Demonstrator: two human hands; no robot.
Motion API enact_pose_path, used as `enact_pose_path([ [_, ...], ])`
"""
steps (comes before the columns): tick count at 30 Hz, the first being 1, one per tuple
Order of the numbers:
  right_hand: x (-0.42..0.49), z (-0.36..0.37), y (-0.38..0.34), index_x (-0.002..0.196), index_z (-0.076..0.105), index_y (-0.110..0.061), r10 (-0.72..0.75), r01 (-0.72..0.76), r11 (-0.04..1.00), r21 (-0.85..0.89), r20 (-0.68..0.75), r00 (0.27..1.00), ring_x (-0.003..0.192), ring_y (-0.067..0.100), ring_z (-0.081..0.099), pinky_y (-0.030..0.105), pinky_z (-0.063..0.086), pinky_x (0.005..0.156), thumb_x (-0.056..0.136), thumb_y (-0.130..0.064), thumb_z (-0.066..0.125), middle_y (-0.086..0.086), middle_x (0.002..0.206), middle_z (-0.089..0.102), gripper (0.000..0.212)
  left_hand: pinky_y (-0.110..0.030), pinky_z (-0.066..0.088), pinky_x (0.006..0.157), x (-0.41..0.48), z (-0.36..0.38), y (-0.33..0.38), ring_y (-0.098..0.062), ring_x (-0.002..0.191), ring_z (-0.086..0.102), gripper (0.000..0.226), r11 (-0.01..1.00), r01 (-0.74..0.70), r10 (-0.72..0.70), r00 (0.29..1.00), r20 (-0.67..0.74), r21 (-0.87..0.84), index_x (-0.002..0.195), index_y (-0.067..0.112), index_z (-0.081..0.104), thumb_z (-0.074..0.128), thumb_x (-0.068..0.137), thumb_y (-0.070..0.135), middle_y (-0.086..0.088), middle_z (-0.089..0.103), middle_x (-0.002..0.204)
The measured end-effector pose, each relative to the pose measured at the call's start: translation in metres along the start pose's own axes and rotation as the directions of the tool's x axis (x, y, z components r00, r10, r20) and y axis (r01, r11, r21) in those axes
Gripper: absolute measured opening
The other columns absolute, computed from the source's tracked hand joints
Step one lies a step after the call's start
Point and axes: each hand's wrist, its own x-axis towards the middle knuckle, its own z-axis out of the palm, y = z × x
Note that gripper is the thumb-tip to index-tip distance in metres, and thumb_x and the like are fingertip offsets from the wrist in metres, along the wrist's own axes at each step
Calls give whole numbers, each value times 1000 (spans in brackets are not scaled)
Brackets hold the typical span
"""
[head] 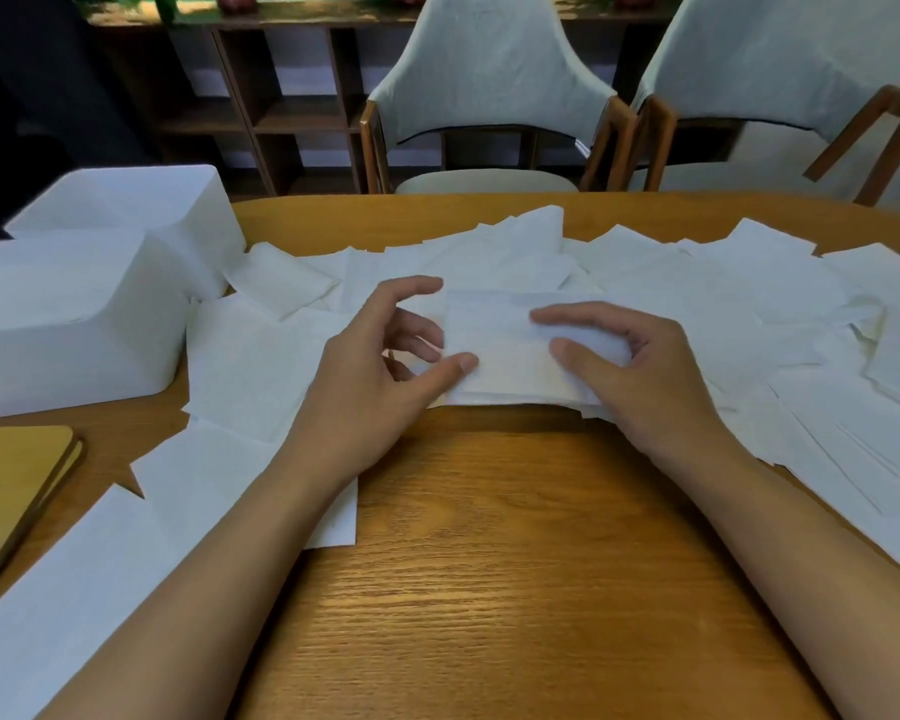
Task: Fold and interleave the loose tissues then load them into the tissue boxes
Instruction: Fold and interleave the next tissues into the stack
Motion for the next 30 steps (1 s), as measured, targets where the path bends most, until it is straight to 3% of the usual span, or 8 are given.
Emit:
enact_pose_path([
  [2, 4, -6, 3, 107, 76, -37, 23, -23, 1000, -2, -97, 995, 115, -18, 49, -3, 33, 94, 96, -14, 66, -37, 113, 64, 27, -22, 53, 85, 0, -1, -5, -2, 109, 62, 64, 971, -68, 62, 998, 32, 227, 138, 40, 53, 84, 83, 46, 19, 65, 114],
  [5, 6, -10, 7, 107, 75, -39, 43, -46, 999, -10, -176, 984, 119, -12, 50, 0, 34, 96, 96, -16, 66, -31, 118, 65, 27, -24, 48, 94, -2, 5, -10, 3, 119, 53, 59, 920, -172, 124, 980, 155, 351, 135, 37, 58, 80, 83, 56, 21, 58, 128],
  [8, 5, -12, 5, 109, 75, -37, 45, -50, 999, -20, -201, 978, 121, -5, 51, 0, 35, 96, 96, -17, 65, -24, 122, 66, 26, -25, 49, 93, 3, 17, -14, 2, 117, 53, 51, 903, -199, 152, 977, 149, 381, 131, 34, 61, 76, 87, 56, 20, 58, 129],
  [13, 7, -23, 3, 112, 75, -35, 59, -61, 998, -3, -211, 976, 125, 1, 51, 13, 38, 100, 96, -18, 66, -17, 127, 66, 25, -27, 50, 87, 10, 27, -13, -2, 113, 57, 57, 891, -184, 161, 983, 91, 414, 135, 34, 60, 74, 87, 60, 19, 57, 131],
  [21, 9, -24, 3, 109, 75, -37, 90, -88, 996, 19, -233, 968, 123, 0, 52, 4, 36, 90, 96, -19, 66, -18, 126, 65, 24, -25, 48, 81, 18, 39, -9, -4, 105, 58, 57, 884, -137, 136, 990, 34, 447, 130, 32, 65, 69, 87, 69, 17, 60, 127],
  [26, 12, -29, 7, 110, 74, -37, 100, -105, 994, -10, -204, 974, 123, -1, 51, -3, 33, 87, 97, -20, 65, -18, 128, 64, 24, -28, 51, 78, 25, 42, -9, -5, 100, 58, 54, 881, -117, 118, 993, 27, 459, 133, 35, 62, 75, 85, 56, 19, 61, 124],
  [30, 10, -22, 16, 113, 74, -36, 73, -78, 997, -16, -210, 975, 127, 2, 51, 18, 36, 106, 98, -20, 63, -19, 128, 65, 24, -29, 51, 72, 26, 43, -8, -5, 96, 60, 38, 853, -133, 150, 989, 8, 505, 121, 31, 71, 73, 87, 49, 17, 67, 111],
])
